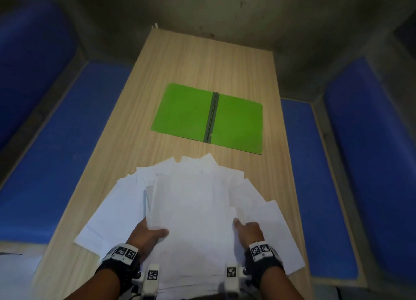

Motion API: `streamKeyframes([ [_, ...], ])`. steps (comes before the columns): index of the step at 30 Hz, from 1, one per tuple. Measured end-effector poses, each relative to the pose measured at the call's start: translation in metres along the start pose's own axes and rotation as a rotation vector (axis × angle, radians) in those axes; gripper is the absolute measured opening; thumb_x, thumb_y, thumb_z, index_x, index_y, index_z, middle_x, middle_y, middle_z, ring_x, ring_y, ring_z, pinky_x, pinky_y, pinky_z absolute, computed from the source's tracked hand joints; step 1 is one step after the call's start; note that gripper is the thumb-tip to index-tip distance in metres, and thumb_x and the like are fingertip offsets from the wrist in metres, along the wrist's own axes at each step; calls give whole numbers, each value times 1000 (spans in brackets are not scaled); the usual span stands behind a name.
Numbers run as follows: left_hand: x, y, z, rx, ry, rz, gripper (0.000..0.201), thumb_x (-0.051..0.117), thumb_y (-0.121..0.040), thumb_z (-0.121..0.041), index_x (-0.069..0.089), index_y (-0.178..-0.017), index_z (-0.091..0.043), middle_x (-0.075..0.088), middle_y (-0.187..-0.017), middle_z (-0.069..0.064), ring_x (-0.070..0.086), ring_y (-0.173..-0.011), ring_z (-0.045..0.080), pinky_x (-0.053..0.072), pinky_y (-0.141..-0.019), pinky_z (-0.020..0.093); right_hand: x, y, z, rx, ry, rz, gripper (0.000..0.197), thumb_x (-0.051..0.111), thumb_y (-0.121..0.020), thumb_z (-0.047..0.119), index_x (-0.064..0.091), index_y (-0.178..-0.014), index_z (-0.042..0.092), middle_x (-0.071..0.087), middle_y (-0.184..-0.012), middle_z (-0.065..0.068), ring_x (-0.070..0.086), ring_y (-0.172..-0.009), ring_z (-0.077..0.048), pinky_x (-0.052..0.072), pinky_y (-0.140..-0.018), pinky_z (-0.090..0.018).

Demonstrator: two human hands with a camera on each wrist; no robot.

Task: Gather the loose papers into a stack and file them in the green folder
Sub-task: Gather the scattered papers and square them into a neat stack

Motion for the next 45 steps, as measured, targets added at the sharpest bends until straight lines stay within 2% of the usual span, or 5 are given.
streamKeyframes([
  [10, 10, 1, 1, -2, 3, 56, 47, 88, -62, -14, 71, -105, -13, 80, -94, 7, 76, -90, 28, 60, -81, 40, -5, 5, 22, -36, -202, 50, 28, 76, -78, 26, 66, -86, 2, 65, -74, -5, 62, -68, -22, 48, -54, -21],
  [20, -6, 3, 4, -2, 5, 24, 48, 79, -57, -11, 70, -104, -9, 80, -93, 10, 74, -91, 30, 59, -86, 45, -159, 70, 114, -627, -366, -411, 13, 73, -81, 21, 66, -86, 11, 67, -78, -4, 63, -76, -25, 43, -58, -27],
  [28, -5, 2, 4, -14, 0, 27, 46, 78, -57, -9, 70, -102, -8, 80, -89, 10, 75, -90, 33, 60, -85, 48, -184, 111, 162, -808, -565, -61, 31, 77, -74, 5, 66, -104, 8, 76, -95, -3, 71, -82, -17, 58, -71, -32],
  [37, 0, 8, 11, -223, 208, 95, 68, 62, -77, -76, 70, -117, -21, 77, -113, 4, 70, -110, 30, 51, -101, 49, -11, 62, 124, -607, -62, 32, 47, 78, -74, 21, 59, -114, 6, 60, -110, 4, 59, -100, -17, 43, -83, -25],
  [45, -9, 2, 7, -85, -102, -3, 54, 85, -58, -23, 70, -109, -14, 80, -92, 7, 75, -87, 30, 59, -86, 51, -5, 21, 39, -250, -142, -116, 42, 62, -88, 31, 53, -123, 9, 56, -128, -15, 56, -115, -27, 43, -88, -25],
])
Point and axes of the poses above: each hand's wrist, its own y-axis away from the middle knuckle, its own x-axis out of the palm, z = x × y, the point moved 9 cm from there along -y, towards the middle knuckle
